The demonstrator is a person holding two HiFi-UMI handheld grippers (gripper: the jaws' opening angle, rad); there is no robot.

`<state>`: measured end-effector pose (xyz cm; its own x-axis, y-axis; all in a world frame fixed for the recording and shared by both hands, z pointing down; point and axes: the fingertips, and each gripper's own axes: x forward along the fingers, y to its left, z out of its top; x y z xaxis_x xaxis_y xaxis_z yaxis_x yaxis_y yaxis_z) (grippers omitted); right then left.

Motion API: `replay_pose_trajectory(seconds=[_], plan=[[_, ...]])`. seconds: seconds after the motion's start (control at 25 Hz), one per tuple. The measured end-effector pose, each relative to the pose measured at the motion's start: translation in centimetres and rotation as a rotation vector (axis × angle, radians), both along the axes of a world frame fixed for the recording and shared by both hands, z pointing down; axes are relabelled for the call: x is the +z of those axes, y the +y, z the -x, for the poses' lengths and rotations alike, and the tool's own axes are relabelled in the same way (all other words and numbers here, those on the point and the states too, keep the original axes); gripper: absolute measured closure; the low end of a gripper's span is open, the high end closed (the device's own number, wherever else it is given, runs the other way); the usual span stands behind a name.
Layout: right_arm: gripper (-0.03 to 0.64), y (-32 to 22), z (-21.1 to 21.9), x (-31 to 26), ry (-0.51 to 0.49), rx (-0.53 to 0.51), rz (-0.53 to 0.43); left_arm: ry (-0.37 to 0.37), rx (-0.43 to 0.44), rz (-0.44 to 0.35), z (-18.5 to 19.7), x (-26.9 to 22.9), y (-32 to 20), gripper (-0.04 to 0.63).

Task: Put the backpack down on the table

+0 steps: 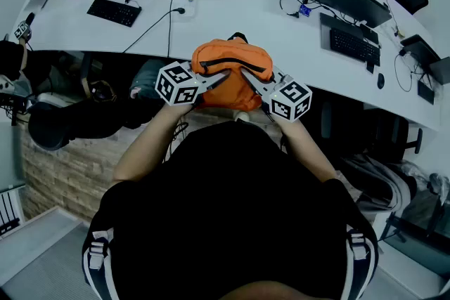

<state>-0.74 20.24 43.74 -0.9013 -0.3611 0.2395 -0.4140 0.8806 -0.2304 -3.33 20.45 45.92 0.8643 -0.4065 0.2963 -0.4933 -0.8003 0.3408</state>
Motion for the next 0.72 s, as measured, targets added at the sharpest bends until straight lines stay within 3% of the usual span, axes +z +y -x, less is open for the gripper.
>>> replay_pose_trajectory(seconds=[0.28,0.72], plan=[[0.584,0.1,0.2,-0.6,0.025,0.06,-0.027,0.045,-0.025,0.044,0.2,-0.8,0.4,0.534],[0.584,0.1,0.9,-0.8,-0.002,0.108,-0.005,0.019,-0.012,0.027,1.1,-1.3,0.4,0.537]])
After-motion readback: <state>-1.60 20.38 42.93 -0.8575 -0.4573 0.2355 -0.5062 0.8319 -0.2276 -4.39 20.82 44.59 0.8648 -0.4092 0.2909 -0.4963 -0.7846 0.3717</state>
